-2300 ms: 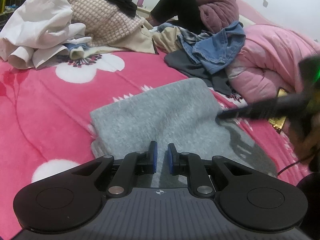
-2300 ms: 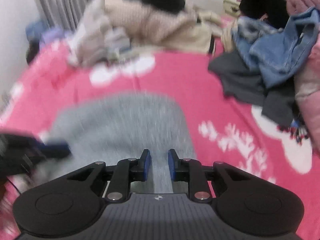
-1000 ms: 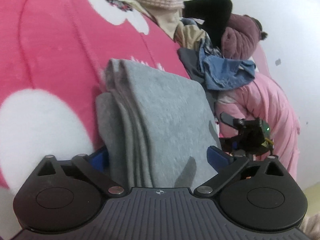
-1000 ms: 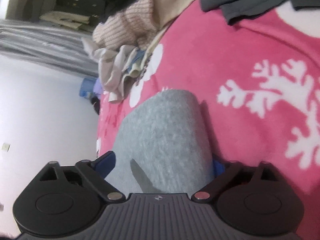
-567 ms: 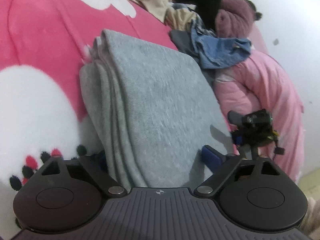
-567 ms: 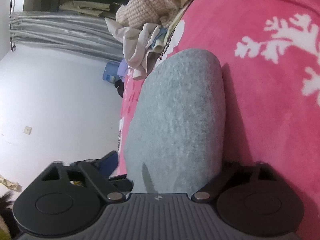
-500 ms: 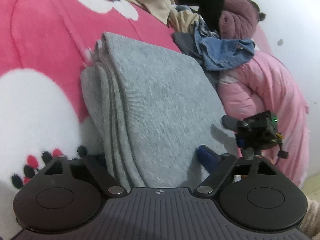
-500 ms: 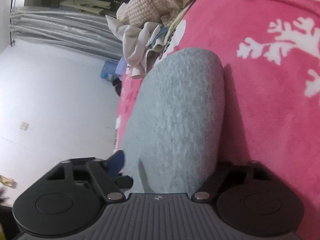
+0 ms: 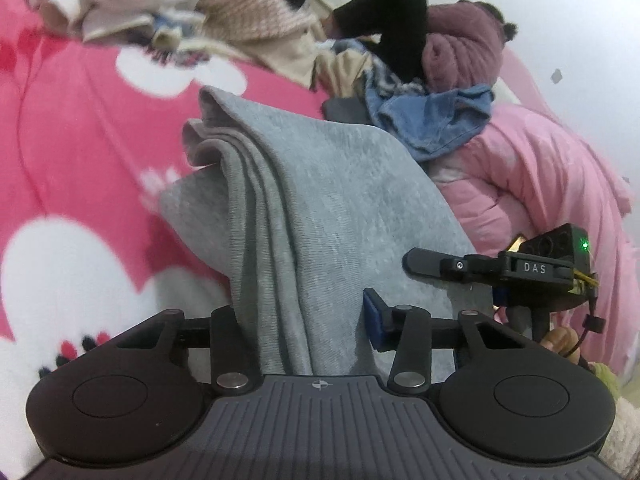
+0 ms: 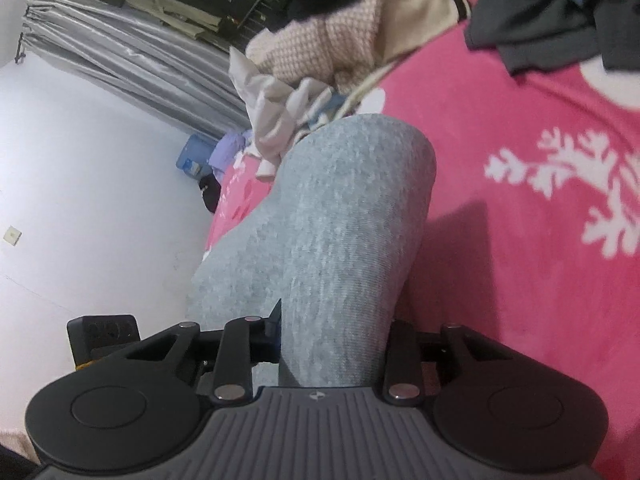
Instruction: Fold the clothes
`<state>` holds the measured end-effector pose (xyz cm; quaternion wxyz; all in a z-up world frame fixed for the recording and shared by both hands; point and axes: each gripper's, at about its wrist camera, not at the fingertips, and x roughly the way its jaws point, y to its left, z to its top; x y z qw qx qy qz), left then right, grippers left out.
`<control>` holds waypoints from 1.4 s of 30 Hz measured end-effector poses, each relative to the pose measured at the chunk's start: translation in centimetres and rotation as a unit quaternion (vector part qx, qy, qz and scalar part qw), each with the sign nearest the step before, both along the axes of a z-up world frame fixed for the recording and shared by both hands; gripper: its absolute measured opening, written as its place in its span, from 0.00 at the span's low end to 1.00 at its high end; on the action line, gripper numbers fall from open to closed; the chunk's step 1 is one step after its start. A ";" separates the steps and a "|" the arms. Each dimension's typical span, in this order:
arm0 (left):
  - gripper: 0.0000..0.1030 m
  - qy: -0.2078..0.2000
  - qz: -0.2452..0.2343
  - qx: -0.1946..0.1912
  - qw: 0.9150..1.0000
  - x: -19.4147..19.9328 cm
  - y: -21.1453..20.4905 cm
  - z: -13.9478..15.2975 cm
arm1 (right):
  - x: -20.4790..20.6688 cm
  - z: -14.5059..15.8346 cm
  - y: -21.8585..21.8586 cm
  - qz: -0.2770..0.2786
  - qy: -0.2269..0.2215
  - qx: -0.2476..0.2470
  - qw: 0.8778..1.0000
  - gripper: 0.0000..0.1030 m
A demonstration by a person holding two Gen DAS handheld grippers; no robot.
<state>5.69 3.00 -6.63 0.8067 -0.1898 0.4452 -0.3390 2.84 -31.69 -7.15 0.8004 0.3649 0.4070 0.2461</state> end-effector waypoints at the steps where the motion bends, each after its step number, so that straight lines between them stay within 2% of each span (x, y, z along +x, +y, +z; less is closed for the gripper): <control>1: 0.41 -0.006 0.002 0.000 1.000 0.1 -0.1 0.7 | 0.1 0.7 -0.1 -0.001 -0.006 -0.002 1.000 0.34; 7: 0.41 -0.061 0.013 0.012 0.998 0.6 -0.9 6.6 | 1.3 6.6 0.2 0.004 -0.053 -0.017 0.998 0.34; 13: 0.41 -0.122 0.038 0.029 0.991 0.9 -0.7 13.7 | 3.1 13.0 1.7 0.011 -0.104 -0.023 0.994 0.34; 20: 0.40 -0.215 0.089 0.044 0.971 0.2 3.0 23.4 | 5.1 20.6 5.8 0.025 -0.177 0.015 0.984 0.34; 23: 0.40 -0.232 0.101 0.060 0.966 0.7 4.7 25.1 | 6.5 21.8 8.1 0.031 -0.188 0.033 0.981 0.34; 25: 0.40 -0.226 0.113 0.065 0.965 1.5 6.2 24.4 | 8.0 21.4 10.0 0.040 -0.183 0.034 0.982 0.34; 27: 0.40 -0.212 0.132 0.065 0.966 2.6 7.9 22.6 | 9.6 20.2 12.1 0.051 -0.171 0.031 0.983 0.34; 30: 0.40 -0.177 0.170 0.047 0.968 4.6 11.1 18.0 | 12.6 16.8 15.8 0.073 -0.141 0.022 0.987 0.34; 34: 0.40 -0.104 0.232 0.005 0.967 7.0 16.8 11.8 | 16.5 11.7 21.4 0.112 -0.092 0.013 0.989 0.34; 38: 0.40 -0.072 0.268 0.030 0.960 9.3 21.5 8.5 | 20.6 7.1 27.1 0.155 -0.054 0.010 0.986 0.34; 42: 0.40 -0.055 0.299 0.059 0.951 12.2 25.9 7.7 | 25.3 4.2 32.4 0.179 -0.028 0.032 0.983 0.34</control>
